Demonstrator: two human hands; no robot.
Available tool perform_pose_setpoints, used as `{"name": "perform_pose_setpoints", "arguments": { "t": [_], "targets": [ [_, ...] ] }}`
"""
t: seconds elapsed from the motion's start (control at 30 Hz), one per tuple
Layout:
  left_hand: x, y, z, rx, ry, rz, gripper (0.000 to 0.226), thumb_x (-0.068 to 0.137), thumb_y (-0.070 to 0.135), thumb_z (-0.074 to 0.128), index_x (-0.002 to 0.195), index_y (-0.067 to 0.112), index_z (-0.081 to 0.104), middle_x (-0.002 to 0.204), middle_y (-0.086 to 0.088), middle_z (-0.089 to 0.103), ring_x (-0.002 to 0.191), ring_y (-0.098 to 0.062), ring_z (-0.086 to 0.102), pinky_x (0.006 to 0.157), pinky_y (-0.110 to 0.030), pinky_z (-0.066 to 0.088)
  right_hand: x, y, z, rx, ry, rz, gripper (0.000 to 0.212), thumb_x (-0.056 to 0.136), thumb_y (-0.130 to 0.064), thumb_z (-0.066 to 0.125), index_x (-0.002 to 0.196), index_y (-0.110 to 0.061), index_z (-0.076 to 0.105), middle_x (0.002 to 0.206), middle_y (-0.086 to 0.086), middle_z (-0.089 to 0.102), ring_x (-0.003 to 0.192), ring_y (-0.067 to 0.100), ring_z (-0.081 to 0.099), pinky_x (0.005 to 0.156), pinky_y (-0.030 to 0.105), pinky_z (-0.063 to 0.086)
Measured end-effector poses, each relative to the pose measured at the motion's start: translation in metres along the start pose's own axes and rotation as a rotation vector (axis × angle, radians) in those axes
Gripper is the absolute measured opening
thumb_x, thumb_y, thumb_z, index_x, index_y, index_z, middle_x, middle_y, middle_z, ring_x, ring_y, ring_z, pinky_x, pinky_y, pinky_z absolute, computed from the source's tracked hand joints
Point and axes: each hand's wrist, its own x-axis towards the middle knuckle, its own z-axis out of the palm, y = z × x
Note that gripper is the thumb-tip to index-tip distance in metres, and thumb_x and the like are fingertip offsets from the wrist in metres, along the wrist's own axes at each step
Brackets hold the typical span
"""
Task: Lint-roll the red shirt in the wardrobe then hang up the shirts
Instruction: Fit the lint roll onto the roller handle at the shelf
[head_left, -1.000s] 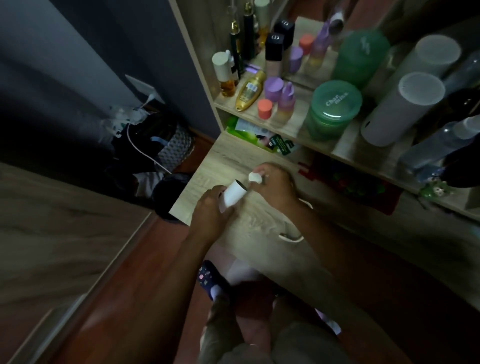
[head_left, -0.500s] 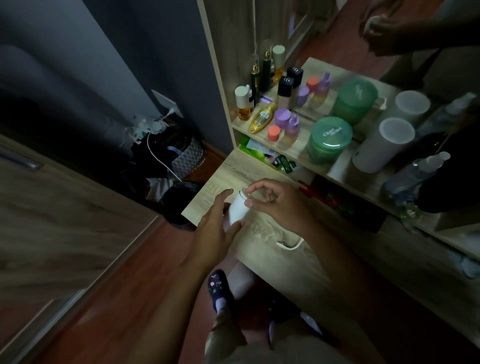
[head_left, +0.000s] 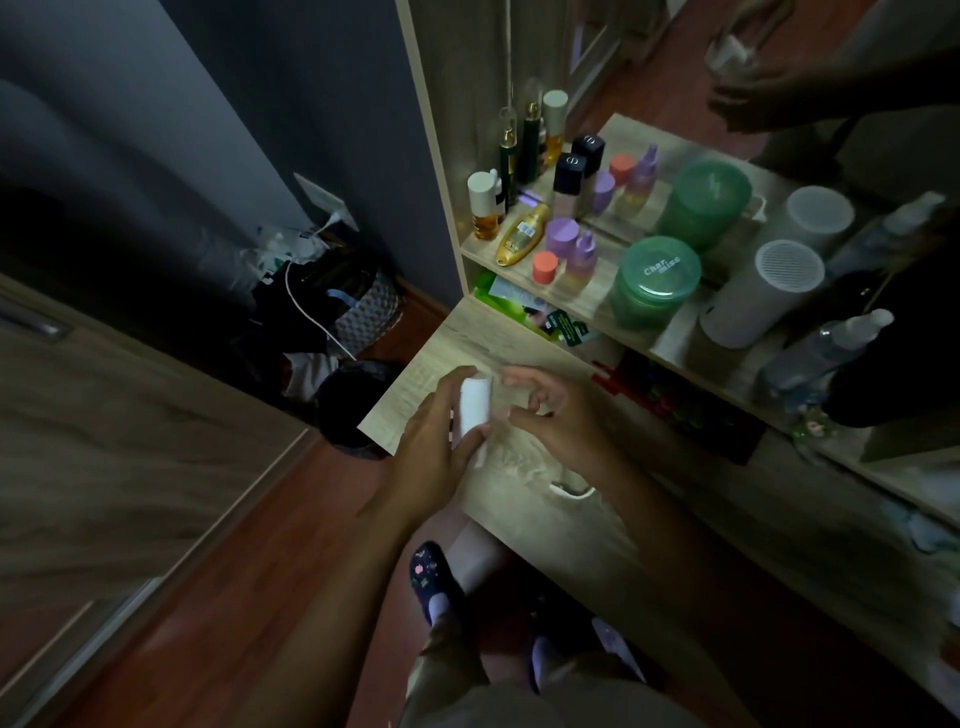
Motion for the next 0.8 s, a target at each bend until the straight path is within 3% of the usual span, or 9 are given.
{"name": "perform_pose_setpoints", "arguments": {
  "t": [0.13, 0.2, 0.27, 0.3, 0.37, 0.43, 0.53, 0.67, 0.8],
  "targets": [
    [0.02, 0.001, -0.001, -0.211, 0.039, -0.183, 0.058, 0.093, 0.026, 0.072, 0.141, 0.031, 0.04, 0.112, 0.007, 0.06, 0.091, -0.006, 0.065, 0.073, -0.038, 0.061, 0.023, 0.037, -0.005, -0.221, 0.11, 0.155, 0.029, 0.088, -0.008, 0.071, 0.117, -0.013, 0.067, 0.116, 0.004, 0.069, 0.105, 0.016, 0.065, 0.091, 0.029, 0.05],
    [0.026, 0.0, 0.001, -0.427, 0.038, -0.353, 0.058, 0.092, 0.025, 0.072, 0.14, 0.032, 0.04, 0.114, -0.006, 0.061, 0.096, -0.015, 0.067, 0.071, -0.042, 0.063, 0.027, 0.054, -0.01, -0.358, 0.184, 0.206, 0.031, 0.093, -0.028, 0.067, 0.115, -0.005, 0.067, 0.115, 0.012, 0.069, 0.105, 0.023, 0.063, 0.093, 0.027, 0.048],
    [0.032, -0.002, 0.003, -0.636, 0.049, -0.529, 0.058, 0.092, 0.026, 0.073, 0.139, 0.032, 0.041, 0.115, -0.018, 0.064, 0.095, -0.028, 0.071, 0.072, -0.041, 0.062, 0.033, 0.07, -0.015, -0.49, 0.239, 0.139, 0.081, 0.089, -0.075, 0.032, 0.106, -0.005, 0.069, 0.103, 0.014, 0.069, 0.096, 0.024, 0.063, 0.087, 0.03, 0.048],
    [0.035, -0.004, 0.004, -0.713, 0.063, -0.597, 0.058, 0.092, 0.027, 0.073, 0.14, 0.03, 0.041, 0.112, -0.019, 0.066, 0.09, -0.029, 0.073, 0.072, -0.041, 0.061, 0.038, 0.087, -0.019, -0.563, 0.233, 0.111, 0.096, 0.081, -0.083, 0.012, 0.103, -0.008, 0.068, 0.1, 0.014, 0.069, 0.094, 0.025, 0.064, 0.085, 0.035, 0.049],
    [0.039, -0.005, 0.007, -0.83, 0.09, -0.678, 0.057, 0.092, 0.028, 0.072, 0.14, 0.026, 0.041, 0.108, -0.015, 0.07, 0.082, -0.024, 0.075, 0.071, -0.039, 0.061, 0.045, 0.101, -0.025, -0.719, 0.199, 0.181, 0.082, 0.088, -0.077, 0.015, 0.112, -0.015, 0.064, 0.11, 0.009, 0.066, 0.103, 0.028, 0.063, 0.09, 0.039, 0.049],
    [0.04, -0.005, 0.009, -0.923, 0.112, -0.721, 0.057, 0.093, 0.026, 0.071, 0.141, 0.023, 0.041, 0.114, -0.017, 0.068, 0.08, -0.022, 0.075, 0.068, -0.039, 0.063, 0.049, 0.107, -0.026, -0.841, 0.189, 0.205, 0.046, 0.091, -0.048, 0.046, 0.121, -0.017, 0.059, 0.121, 0.01, 0.064, 0.113, 0.03, 0.06, 0.096, 0.039, 0.049],
    [0.04, -0.004, 0.011, -1.005, 0.121, -0.767, 0.058, 0.094, 0.025, 0.069, 0.143, 0.018, 0.04, 0.122, -0.021, 0.064, 0.079, -0.022, 0.075, 0.068, -0.038, 0.064, 0.054, 0.113, -0.021, -0.915, 0.17, 0.241, 0.045, 0.083, -0.028, 0.062, 0.125, -0.013, 0.058, 0.125, 0.015, 0.063, 0.115, 0.032, 0.058, 0.095, 0.037, 0.049],
    [0.038, -0.002, 0.014, -1.07, 0.137, -0.8, 0.058, 0.095, 0.024, 0.067, 0.144, 0.013, 0.038, 0.114, -0.018, 0.065, 0.076, -0.021, 0.075, 0.067, -0.039, 0.065, 0.055, 0.116, -0.018, -0.912, 0.192, 0.286, 0.049, 0.082, -0.024, 0.068, 0.127, -0.008, 0.057, 0.129, 0.019, 0.06, 0.119, 0.035, 0.055, 0.095, 0.04, 0.052],
    [0.033, 0.001, 0.013, -1.067, 0.139, -0.795, 0.058, 0.095, 0.024, 0.067, 0.144, 0.012, 0.039, 0.12, -0.02, 0.064, 0.087, -0.024, 0.074, 0.069, -0.039, 0.064, 0.056, 0.12, -0.014, -0.954, 0.233, 0.247, 0.035, 0.086, -0.022, 0.068, 0.116, -0.003, 0.064, 0.118, 0.019, 0.067, 0.107, 0.031, 0.064, 0.089, 0.038, 0.056]
  ]
}}
